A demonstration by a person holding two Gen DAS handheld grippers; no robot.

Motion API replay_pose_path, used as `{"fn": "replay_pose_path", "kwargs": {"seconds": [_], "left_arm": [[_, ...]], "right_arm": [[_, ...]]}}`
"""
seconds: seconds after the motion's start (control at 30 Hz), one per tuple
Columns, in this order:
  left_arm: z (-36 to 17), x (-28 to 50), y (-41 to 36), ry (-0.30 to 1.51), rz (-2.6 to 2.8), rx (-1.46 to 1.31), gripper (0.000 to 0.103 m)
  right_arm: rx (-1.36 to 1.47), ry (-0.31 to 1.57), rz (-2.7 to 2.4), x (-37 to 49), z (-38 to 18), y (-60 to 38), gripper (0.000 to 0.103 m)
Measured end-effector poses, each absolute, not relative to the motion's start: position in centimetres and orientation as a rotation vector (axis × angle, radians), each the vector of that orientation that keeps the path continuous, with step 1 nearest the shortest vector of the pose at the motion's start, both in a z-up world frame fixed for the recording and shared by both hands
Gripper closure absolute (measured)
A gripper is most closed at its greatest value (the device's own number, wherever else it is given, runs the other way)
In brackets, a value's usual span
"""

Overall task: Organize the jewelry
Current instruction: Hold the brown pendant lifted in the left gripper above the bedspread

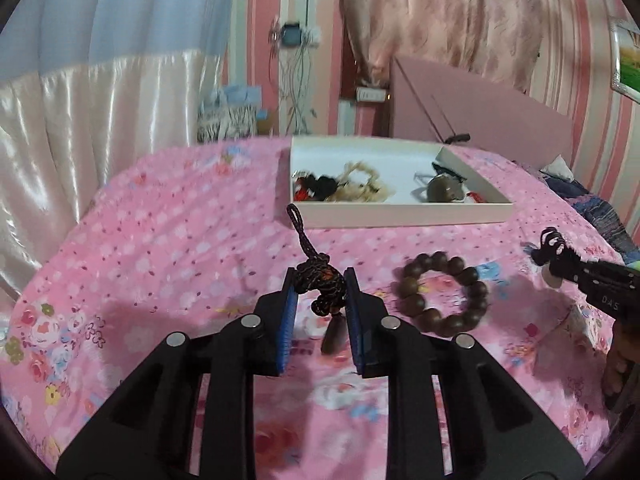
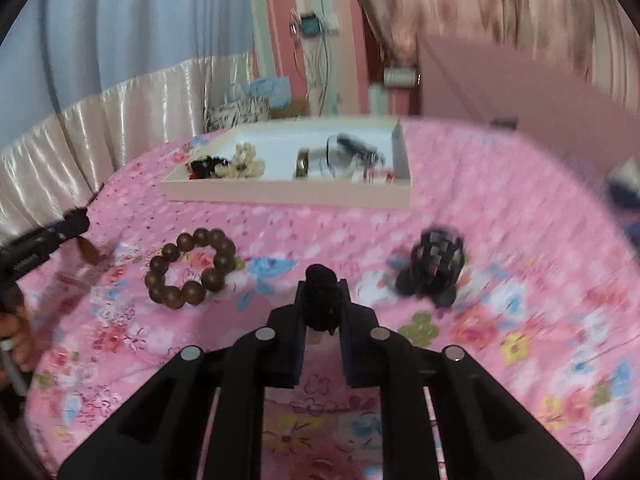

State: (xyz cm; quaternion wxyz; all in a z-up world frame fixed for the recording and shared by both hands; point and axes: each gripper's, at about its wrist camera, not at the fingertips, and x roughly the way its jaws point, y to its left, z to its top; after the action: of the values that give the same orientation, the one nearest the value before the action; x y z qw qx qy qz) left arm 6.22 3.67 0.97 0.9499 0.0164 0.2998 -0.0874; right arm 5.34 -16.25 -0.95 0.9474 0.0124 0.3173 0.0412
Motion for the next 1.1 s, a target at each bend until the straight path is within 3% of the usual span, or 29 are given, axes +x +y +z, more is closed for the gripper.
{"fn": "replay_pose_path", "kwargs": {"seconds": [0.13,0.3,0.7,1.1], "left_arm": [[0.4,4.1,1.3,0.549,-0.187,0.094,0.082],[0.8,2.8,0.8,0.479,-0.152,0.109,0.082],[0.8,2.2,-0.2,0.468,-0.119,0.195,0.081],[0.9,2.7,2.1,0.487,-0.061,0.083,0.081]], "right_arm": [[-0.088,0.546,0.042,3.8,0.1,-14.5,0.090],[-0.014,0.567,0.015,4.2,0.3,-16.2,0.090],[-0.002,0.546,0.019,3.8,0.3,-16.1,0.090],[0.012,0.547,0.016,3.5,0.4,-16.4,0.090]]}}
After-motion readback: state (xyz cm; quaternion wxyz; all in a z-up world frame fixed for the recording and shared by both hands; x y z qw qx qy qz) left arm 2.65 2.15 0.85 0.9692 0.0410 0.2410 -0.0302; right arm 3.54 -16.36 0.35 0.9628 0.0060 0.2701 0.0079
